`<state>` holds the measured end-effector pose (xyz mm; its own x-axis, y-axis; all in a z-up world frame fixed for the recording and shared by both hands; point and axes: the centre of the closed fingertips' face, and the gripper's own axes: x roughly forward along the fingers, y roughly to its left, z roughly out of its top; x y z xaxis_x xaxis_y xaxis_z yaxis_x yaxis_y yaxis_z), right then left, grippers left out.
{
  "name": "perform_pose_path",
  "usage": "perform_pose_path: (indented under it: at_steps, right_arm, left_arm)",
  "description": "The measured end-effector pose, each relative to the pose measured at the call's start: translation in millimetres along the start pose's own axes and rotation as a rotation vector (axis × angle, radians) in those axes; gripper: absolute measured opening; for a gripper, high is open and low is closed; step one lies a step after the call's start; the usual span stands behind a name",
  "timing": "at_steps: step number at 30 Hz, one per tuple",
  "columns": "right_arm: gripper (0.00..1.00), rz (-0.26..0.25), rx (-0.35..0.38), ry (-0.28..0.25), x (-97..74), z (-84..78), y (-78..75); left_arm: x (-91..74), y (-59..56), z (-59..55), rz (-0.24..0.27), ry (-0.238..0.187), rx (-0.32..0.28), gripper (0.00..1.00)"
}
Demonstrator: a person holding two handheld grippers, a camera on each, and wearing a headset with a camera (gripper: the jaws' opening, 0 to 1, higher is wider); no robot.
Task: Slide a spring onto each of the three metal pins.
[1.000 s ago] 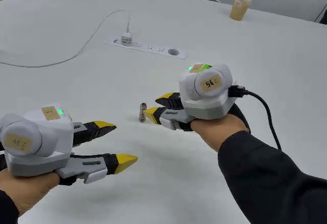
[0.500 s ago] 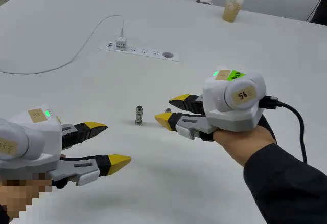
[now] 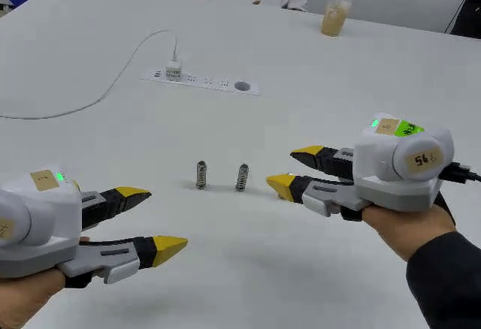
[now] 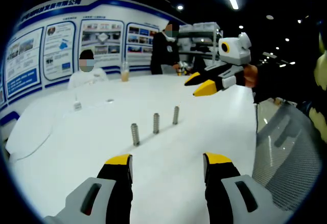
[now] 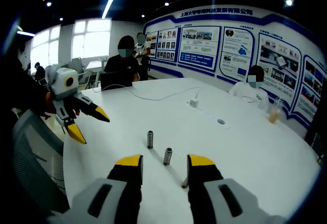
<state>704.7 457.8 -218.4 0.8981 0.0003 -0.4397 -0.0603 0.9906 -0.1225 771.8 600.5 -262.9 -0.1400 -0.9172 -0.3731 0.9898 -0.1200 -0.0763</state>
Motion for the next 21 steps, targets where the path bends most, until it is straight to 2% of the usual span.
perform_pose_path:
  at_steps: [5, 12, 21]
  right_arm:
    - [0.39, -0.018, 0.006, -0.007, -9.8, -10.5, -7.4]
    - [0.45, -0.017, 0.016, -0.001, -16.2, -30.6, -10.7]
    - [0.54, -0.005, 0.031, 0.008, -23.2, -47.0, -4.9]
  left_arm:
    - [-1.2, 1.7, -3.4, 0.002, 0.007, -0.002, 0.58]
    - [-1.4, 2.1, -8.9, 0.000, 0.018, -0.001, 0.59]
    - [-1.1, 2.2, -15.3, 0.002, 0.030, 0.001, 0.60]
